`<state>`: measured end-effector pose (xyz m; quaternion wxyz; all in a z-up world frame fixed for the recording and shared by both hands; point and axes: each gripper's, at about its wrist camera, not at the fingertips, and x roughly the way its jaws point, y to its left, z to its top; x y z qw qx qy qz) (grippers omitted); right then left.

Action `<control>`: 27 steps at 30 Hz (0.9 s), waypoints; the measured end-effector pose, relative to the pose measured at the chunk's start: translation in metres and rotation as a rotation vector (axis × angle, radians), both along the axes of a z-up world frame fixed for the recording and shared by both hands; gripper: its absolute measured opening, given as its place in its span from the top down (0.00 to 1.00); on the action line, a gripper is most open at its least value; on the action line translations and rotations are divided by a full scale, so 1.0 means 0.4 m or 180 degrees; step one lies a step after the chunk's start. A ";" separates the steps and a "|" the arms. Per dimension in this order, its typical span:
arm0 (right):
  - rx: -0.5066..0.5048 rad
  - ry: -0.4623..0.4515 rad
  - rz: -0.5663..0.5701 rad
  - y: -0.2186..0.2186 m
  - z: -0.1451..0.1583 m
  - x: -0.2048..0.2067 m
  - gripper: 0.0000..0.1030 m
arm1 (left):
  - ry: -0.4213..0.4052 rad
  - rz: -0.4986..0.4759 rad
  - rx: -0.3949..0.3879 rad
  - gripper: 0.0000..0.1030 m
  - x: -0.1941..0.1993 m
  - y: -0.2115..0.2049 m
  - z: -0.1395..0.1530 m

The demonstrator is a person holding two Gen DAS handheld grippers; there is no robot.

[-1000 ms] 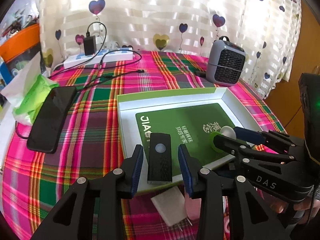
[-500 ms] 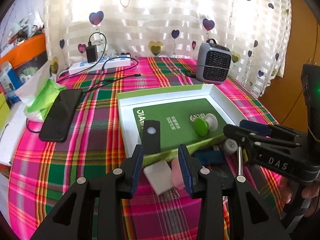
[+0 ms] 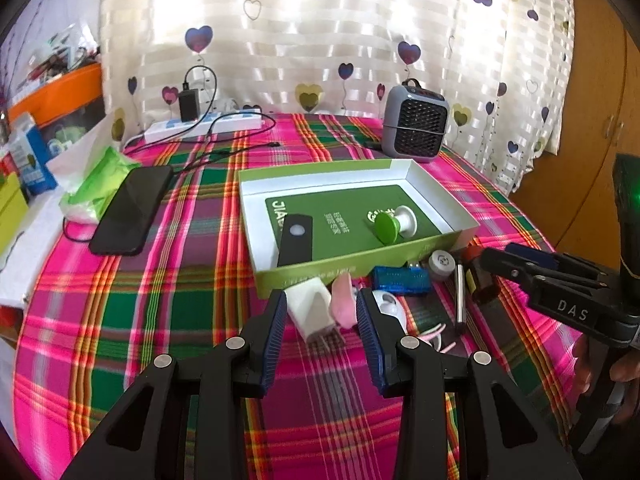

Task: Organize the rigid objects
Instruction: 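Move the right tool to the brown bottle while the left tool approaches the pink earhook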

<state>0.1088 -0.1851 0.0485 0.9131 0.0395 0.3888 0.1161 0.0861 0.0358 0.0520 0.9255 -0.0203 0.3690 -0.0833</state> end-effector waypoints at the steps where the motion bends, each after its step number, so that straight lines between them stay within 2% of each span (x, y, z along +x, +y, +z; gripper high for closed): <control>1: 0.0002 -0.0003 -0.0039 -0.011 -0.002 -0.006 0.55 | 0.0007 0.0007 -0.0015 0.66 -0.005 0.004 -0.004; 14: -0.0051 0.0064 -0.0254 -0.088 -0.037 -0.063 0.55 | 0.0116 -0.0020 -0.0130 0.66 -0.036 0.022 -0.046; 22: 0.0049 0.0120 -0.0249 -0.091 -0.048 -0.046 0.55 | 0.0229 -0.0325 -0.0228 0.66 -0.047 -0.017 -0.071; 27: 0.0055 0.0125 -0.0128 -0.055 -0.044 -0.011 0.55 | 0.0249 -0.0527 -0.0182 0.66 -0.052 -0.054 -0.077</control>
